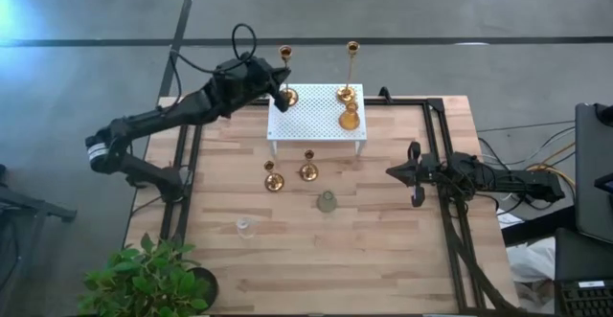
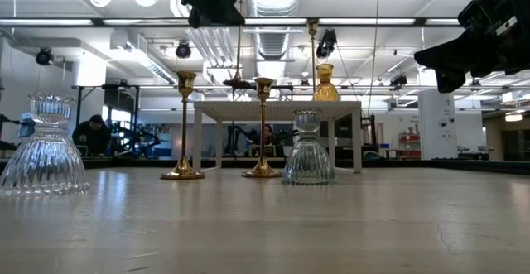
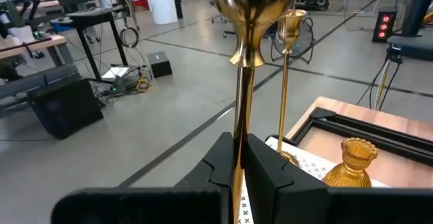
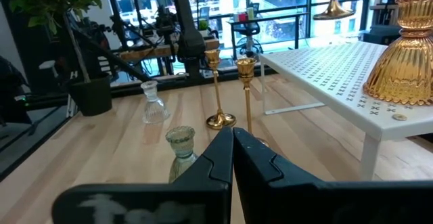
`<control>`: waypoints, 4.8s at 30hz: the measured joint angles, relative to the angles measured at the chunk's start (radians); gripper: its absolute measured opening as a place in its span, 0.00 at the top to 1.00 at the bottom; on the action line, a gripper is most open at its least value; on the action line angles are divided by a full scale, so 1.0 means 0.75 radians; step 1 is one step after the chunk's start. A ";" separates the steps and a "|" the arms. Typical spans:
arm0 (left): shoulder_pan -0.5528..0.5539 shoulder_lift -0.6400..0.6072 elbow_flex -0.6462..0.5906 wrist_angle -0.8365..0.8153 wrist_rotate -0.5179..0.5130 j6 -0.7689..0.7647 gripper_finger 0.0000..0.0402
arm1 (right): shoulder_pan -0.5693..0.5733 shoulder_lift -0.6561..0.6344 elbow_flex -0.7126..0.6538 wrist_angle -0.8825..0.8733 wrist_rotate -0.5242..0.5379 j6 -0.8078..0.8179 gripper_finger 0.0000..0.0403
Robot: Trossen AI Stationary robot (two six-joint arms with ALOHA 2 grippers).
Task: Pick & Place candle stick holders
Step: Put the large gold candlestick on the shelf, then put the transparent glass candle holder on the shelf
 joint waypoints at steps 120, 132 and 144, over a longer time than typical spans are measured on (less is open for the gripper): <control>0.249 0.174 -0.159 0.326 0.242 -0.089 0.84 | 0.000 0.000 0.000 0.000 0.000 0.000 0.98; 0.249 0.174 -0.159 0.348 0.240 -0.066 0.73 | 0.000 0.001 0.000 0.000 0.000 0.000 0.98; 0.249 0.174 -0.159 0.346 0.237 -0.069 0.58 | 0.000 0.000 0.000 0.000 0.000 0.000 0.98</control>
